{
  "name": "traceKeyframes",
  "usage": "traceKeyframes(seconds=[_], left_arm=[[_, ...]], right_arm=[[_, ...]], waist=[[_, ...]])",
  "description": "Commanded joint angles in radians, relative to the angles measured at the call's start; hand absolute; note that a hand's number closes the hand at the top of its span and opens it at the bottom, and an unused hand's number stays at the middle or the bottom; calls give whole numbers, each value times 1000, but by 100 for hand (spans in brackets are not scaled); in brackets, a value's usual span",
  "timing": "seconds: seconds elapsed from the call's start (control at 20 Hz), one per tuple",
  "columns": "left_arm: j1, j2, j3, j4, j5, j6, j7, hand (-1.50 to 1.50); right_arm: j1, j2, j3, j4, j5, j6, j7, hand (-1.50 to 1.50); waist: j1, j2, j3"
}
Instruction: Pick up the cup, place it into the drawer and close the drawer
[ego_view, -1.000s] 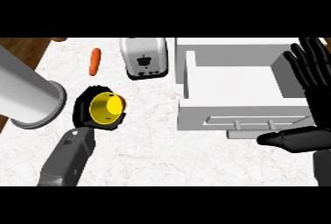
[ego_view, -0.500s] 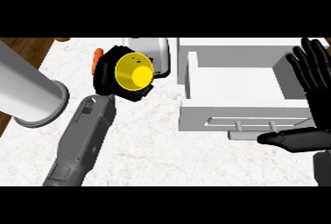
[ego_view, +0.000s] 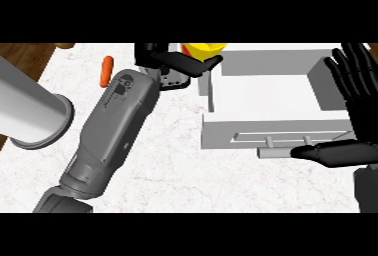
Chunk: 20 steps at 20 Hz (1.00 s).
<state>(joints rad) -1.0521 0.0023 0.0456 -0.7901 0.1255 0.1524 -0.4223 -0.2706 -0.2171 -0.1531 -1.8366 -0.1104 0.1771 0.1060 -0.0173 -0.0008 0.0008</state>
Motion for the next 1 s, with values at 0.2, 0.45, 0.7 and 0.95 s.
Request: traceKeyframes(seconds=[0.2,0.45,0.7,0.95], left_arm=[[-246,-2,-90,239,71,158,182,150],[-300,-2,-178,398,94,204,166,150],[-292,-2,-276,481,134,146,189,150],[-267,-2,-355,501,158,112,220,150]], right_arm=[[14,-23,-17,-2,-27,42,-29,-150],[-22,-17,-14,19,-34,37,-19,-150],[-94,10,43,39,-3,25,-20,-150],[-116,-8,38,54,-38,66,-25,-150]], waist=[[-38,11,1],[-61,19,1],[-117,40,2],[-160,44,2]])
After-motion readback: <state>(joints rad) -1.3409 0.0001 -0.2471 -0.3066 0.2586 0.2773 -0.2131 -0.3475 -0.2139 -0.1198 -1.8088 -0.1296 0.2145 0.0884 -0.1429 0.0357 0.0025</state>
